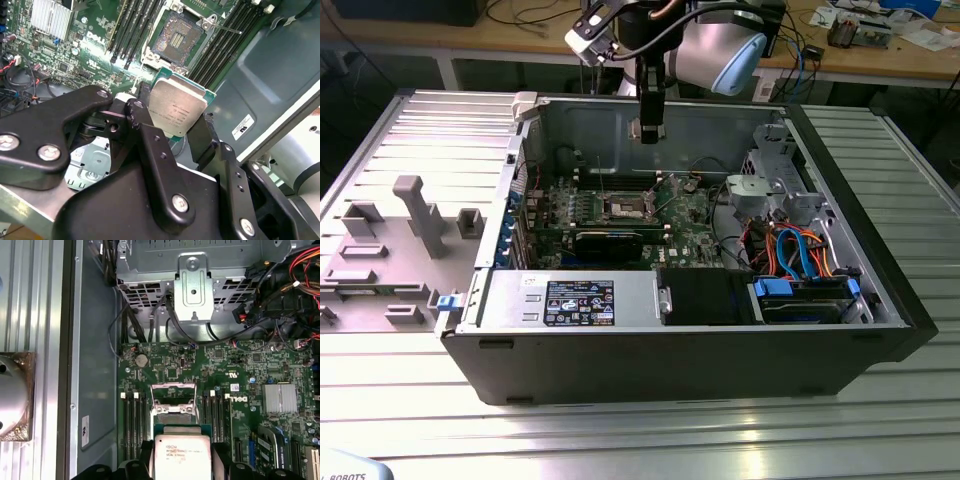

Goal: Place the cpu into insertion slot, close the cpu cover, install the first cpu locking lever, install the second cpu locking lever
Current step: 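Place the cpu into insertion slot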

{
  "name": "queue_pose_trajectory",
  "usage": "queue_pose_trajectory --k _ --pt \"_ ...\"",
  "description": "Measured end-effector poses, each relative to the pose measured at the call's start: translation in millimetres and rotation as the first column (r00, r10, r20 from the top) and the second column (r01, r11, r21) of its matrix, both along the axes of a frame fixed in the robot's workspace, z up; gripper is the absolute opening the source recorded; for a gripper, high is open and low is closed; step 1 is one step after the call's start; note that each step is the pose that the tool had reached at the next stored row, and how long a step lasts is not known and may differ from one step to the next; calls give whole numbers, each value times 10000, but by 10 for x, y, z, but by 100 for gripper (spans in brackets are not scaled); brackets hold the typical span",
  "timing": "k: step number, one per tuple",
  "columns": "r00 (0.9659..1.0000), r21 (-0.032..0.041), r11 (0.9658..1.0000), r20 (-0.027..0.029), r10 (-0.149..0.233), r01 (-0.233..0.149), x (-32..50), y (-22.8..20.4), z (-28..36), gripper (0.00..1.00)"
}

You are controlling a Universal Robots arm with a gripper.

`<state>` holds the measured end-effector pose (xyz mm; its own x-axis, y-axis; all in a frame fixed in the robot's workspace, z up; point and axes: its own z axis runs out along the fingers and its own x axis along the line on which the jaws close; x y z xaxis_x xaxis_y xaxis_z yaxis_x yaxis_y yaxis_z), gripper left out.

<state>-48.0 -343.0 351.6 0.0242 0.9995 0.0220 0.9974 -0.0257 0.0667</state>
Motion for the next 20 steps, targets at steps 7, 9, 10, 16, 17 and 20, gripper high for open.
queue_pose_trajectory --k 7,9,10,16,17,20 --pt "10000 -5 10000 -1 4 -4 -5 0 -1 54" --pt "10000 -1 10000 1 55 -55 -19 0 -7 54" --pt "9999 -1 9999 1 157 -157 -33 0 -16 54" --pt "9997 -2 9997 -83 230 -230 -78 6 -59 54" --pt "9997 -1 9997 -83 242 -242 -83 6 -74 54" --pt "9991 -1 9991 -83 427 -427 -93 6 -147 54"
